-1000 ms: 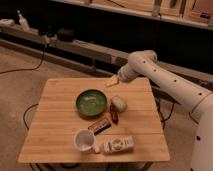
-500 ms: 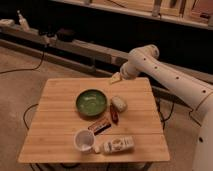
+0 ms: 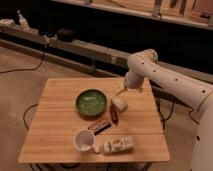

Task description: Place the pepper in the ceramic bowl

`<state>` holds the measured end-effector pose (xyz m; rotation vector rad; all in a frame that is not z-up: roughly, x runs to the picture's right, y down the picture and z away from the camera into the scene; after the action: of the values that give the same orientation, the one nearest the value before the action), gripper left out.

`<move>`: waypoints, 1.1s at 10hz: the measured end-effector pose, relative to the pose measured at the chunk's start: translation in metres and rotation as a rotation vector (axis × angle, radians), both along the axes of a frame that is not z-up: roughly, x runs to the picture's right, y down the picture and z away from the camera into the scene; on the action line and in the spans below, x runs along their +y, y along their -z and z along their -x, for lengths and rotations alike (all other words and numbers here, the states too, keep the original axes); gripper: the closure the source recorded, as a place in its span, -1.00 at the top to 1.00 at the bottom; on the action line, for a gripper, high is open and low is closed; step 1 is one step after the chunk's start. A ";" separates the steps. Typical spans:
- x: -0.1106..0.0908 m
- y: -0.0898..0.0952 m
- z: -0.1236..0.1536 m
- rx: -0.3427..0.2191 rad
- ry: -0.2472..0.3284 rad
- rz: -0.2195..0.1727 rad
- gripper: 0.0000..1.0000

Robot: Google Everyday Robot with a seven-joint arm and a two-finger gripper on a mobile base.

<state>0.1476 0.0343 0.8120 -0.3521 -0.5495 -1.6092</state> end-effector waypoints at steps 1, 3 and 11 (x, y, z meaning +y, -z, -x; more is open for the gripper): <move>0.007 -0.003 0.008 0.004 -0.003 0.020 0.60; 0.023 -0.018 0.045 -0.028 -0.057 0.051 0.60; 0.051 -0.026 0.032 0.097 -0.133 0.087 0.60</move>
<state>0.1160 0.0850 0.8384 -0.4471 -0.5584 -1.4356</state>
